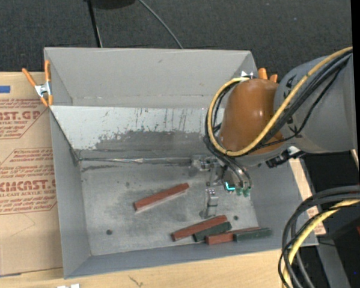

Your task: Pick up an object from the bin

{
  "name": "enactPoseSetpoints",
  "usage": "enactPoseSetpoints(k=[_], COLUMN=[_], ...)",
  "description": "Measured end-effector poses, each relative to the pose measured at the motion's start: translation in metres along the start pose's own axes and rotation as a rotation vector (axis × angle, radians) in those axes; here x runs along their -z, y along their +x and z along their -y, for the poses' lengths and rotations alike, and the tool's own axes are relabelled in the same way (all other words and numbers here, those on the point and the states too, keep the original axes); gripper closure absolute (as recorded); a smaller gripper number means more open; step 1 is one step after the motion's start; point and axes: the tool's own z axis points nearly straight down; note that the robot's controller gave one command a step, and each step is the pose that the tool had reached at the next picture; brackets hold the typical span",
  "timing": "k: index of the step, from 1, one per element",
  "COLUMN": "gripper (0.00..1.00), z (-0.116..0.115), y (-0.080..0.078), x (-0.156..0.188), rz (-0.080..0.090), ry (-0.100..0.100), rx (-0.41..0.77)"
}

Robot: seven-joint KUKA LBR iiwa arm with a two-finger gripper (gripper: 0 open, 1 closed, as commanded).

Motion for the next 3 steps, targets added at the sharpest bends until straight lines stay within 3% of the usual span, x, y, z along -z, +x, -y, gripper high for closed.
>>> enactPoseSetpoints(k=[1, 2, 3], gripper=[0.00, 1.00, 1.00], z=[0.000, -0.032, -0.032], y=[-0.002, -0.035, -0.036], x=[0.003, -0.065, -0.065], rz=[0.007, 0.007, 0.007], ry=[0.000, -0.001, -0.001], rx=[0.000, -0.119, -0.119])
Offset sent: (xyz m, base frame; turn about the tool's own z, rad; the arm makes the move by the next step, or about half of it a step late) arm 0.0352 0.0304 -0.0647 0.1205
